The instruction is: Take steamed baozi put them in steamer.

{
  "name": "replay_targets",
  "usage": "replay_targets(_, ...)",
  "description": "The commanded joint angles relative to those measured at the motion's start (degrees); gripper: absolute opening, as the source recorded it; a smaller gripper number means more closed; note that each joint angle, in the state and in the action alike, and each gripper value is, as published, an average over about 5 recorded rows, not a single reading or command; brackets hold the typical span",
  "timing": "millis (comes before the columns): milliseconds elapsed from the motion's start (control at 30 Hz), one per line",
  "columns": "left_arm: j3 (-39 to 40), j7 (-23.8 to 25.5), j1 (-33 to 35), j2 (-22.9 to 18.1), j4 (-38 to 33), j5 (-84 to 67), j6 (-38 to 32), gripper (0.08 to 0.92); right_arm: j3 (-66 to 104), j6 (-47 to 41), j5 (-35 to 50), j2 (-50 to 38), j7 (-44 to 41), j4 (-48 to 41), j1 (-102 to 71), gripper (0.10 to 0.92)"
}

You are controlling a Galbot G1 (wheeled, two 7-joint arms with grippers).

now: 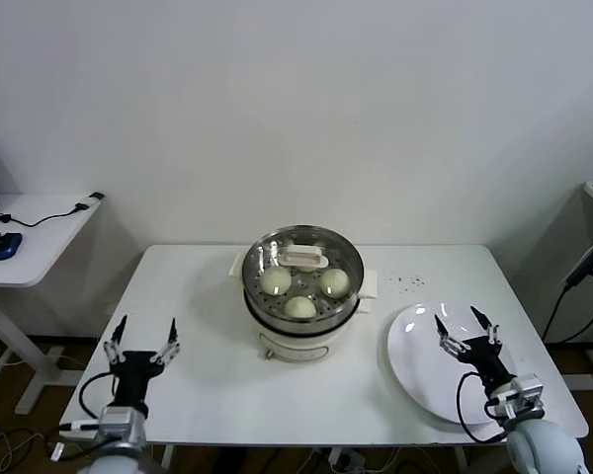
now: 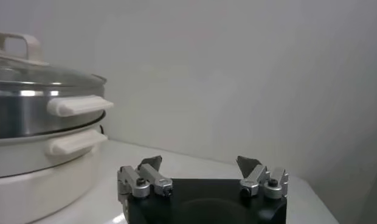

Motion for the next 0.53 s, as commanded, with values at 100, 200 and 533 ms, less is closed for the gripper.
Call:
replay_targets(100, -5.0, 2.3, 4.4, -3.0, 0.9, -8.3, -6.7, 0.823, 0.5, -1.0, 2.6, 0.5, -0.7, 0.9, -0.4, 0.823)
replay_targets(200, -5.0, 2.5, 4.6, -3.3, -0.3, -7.7, -5.7, 0.823, 0.5, -1.2, 3.1, 0.4, -0.6, 1.0, -0.2, 0.823)
replay_targets(533, -4.3, 4.2, 5.3, -4.3, -1.6, -4.4, -5.6, 0.823, 0.7, -1.3, 3.6, 0.6, -0.7, 1.0, 0.1, 0.823)
